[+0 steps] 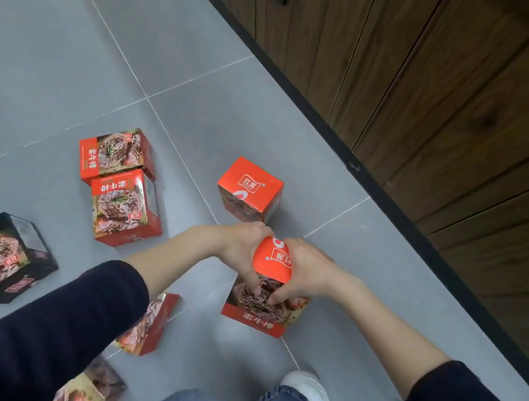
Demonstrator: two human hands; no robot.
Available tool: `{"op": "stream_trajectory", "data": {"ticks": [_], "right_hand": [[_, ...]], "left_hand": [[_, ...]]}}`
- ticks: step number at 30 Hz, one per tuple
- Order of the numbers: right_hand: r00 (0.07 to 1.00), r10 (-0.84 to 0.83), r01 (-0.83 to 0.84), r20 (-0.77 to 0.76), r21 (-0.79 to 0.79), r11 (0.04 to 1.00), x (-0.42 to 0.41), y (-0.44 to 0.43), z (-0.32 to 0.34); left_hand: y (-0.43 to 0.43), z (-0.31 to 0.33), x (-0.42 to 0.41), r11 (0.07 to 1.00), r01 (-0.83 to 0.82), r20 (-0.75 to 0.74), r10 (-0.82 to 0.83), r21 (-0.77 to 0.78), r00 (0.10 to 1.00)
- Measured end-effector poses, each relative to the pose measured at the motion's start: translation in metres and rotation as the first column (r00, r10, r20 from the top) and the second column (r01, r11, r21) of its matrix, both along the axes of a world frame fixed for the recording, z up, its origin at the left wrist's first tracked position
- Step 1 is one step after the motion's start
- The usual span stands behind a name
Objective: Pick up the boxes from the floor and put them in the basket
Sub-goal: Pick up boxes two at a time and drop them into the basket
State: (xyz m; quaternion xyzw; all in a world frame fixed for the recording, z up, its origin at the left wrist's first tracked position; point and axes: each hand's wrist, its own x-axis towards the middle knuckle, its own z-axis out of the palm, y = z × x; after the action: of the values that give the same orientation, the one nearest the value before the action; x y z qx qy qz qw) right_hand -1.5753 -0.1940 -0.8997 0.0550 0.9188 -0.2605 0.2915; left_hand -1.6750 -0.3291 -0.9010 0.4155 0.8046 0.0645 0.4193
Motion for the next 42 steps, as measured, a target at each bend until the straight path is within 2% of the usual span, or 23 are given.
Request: {"op": "stream_trajectory", "data": {"ticks": [4,6,8,10,12,17,22,25,29,33,42], "right_hand": [[0.996,-0.081,0.082,-0.033,0.011,0.997,-0.008,0.016,-0.01],[0.992,-0.123,0.123,-0.001,-0.007,0.992,-0.01,0.03,-0.015],[0.984,-0.174,0.176,0.042,-0.049,0.983,-0.009,0.048,-0.019],[0.971,-0.224,0.23,0.083,-0.086,0.969,-0.005,0.067,-0.022],[0.958,-0.26,0.273,0.124,-0.104,0.956,0.001,0.083,-0.026],[0.925,-0.319,0.348,0.204,-0.127,0.929,0.015,0.114,-0.031],[0.907,-0.345,0.383,0.241,-0.133,0.914,0.017,0.128,-0.026],[0.915,-0.332,0.368,0.228,-0.139,0.919,0.006,0.126,-0.009],[0.935,-0.304,0.33,0.185,-0.131,0.935,-0.021,0.113,0.035],[0.959,-0.244,0.259,0.147,-0.09,0.962,-0.051,0.088,0.103],[0.988,0.054,-0.038,0.143,-0.112,0.993,-0.109,0.011,0.32]], "left_hand": [[0.016,0.005,-0.009,0.996,0.093,-0.086,-0.092,0.008,0.992],[0.018,0.005,-0.022,0.98,0.197,-0.189,-0.197,-0.019,0.962],[0.017,0.002,-0.042,0.934,0.331,-0.37,-0.359,-0.137,0.857],[0.016,-0.003,-0.065,0.902,0.353,-0.509,-0.431,-0.248,0.745],[0.016,-0.011,-0.086,0.919,0.281,-0.574,-0.392,-0.275,0.719],[0.021,-0.04,-0.107,0.926,0.201,-0.574,-0.358,-0.319,0.737],[0.024,-0.06,-0.11,0.97,0.227,-0.639,-0.227,-0.083,0.735],[0.014,-0.046,-0.107,0.993,0.111,-0.578,-0.113,-0.039,0.808],[-0.014,0.006,-0.11,0.999,-0.039,-0.514,0.015,-0.036,0.858],[-0.055,0.096,-0.113,0.984,-0.157,-0.443,0.103,-0.088,0.891],[-0.16,0.332,-0.088,0.889,-0.428,-0.382,0.344,-0.161,0.858]]}}
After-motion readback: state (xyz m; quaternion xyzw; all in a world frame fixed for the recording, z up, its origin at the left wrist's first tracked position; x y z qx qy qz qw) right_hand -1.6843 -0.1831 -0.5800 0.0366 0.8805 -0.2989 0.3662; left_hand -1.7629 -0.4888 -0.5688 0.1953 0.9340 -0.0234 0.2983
